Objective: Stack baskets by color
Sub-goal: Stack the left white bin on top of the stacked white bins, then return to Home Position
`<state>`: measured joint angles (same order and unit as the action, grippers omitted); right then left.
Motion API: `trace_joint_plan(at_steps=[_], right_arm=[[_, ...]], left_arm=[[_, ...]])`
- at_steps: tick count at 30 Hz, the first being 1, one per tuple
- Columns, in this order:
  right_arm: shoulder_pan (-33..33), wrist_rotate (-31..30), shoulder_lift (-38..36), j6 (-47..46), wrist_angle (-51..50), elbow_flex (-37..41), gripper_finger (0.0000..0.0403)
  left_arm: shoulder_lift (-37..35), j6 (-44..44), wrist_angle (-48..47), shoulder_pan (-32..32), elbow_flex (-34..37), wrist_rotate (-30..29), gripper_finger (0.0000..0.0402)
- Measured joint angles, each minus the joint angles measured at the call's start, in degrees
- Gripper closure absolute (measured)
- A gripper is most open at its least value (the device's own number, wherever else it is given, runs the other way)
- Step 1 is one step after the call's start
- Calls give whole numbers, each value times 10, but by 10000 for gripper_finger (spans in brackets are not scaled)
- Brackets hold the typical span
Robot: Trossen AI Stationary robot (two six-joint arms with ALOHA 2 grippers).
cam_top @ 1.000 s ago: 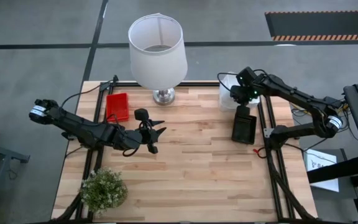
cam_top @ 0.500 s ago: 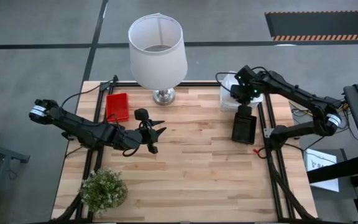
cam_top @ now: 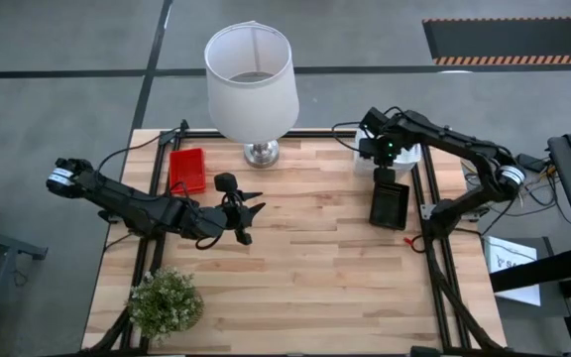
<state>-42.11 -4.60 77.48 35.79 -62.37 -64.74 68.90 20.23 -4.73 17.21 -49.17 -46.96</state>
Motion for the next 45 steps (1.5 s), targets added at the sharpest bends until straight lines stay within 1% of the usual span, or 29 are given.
trace_joint_plan(at_steps=[5, 8, 10, 14, 17, 21, 25, 27, 28, 30, 32, 33, 36, 40, 42, 45], right_arm=[[0, 2, 39, -6, 1, -8, 394], [0, 24, 57, 3, 4, -8, 392], [0, 38, 64, 4, 5, -8, 385], [0, 42, 72, -5, 6, -8, 363], [0, 50, 67, -7, 8, -8, 342], [2, 46, 46, -24, 9, -8, 315], [2, 46, 10, -54, 6, -8, 301], [3, 46, -14, -93, 6, -8, 302], [6, 46, -28, -123, 7, -8, 305], [20, 46, -62, -178, 14, -6, 312], [50, 46, -104, -206, 30, 4, 319], [69, 46, -127, -212, 48, 13, 323], [134, 52, -203, -212, 134, 57, 333], [212, 99, -296, -191, 291, 150, 347], [240, 119, -333, -186, 375, 207, 354], [267, 134, -373, -182, 475, 286, 366]], left_arm=[[0, 0, 0, 0, 0, 0, 283], [0, 0, 0, 0, 0, 0, 283], [0, 0, 0, 0, 0, 0, 283], [0, 1, 0, 0, 0, 0, 283], [0, 1, 0, 0, 0, 0, 283], [0, 1, 0, 0, 0, 0, 283], [0, 10, -3, -1, 0, 1, 283], [0, 24, -11, -2, 1, 24, 284], [-1, 32, -19, -3, 1, 51, 285], [-7, 53, -25, -9, 4, 127, 293], [-17, 61, -22, -18, 6, 189, 308], [-25, 61, -20, -24, 9, 204, 316], [-52, 58, -14, -37, 29, 226, 346], [-104, 57, 17, -43, 77, 256, 388], [-134, 57, 52, -45, 104, 261, 398], [-176, 57, 95, -46, 151, 280, 396]])
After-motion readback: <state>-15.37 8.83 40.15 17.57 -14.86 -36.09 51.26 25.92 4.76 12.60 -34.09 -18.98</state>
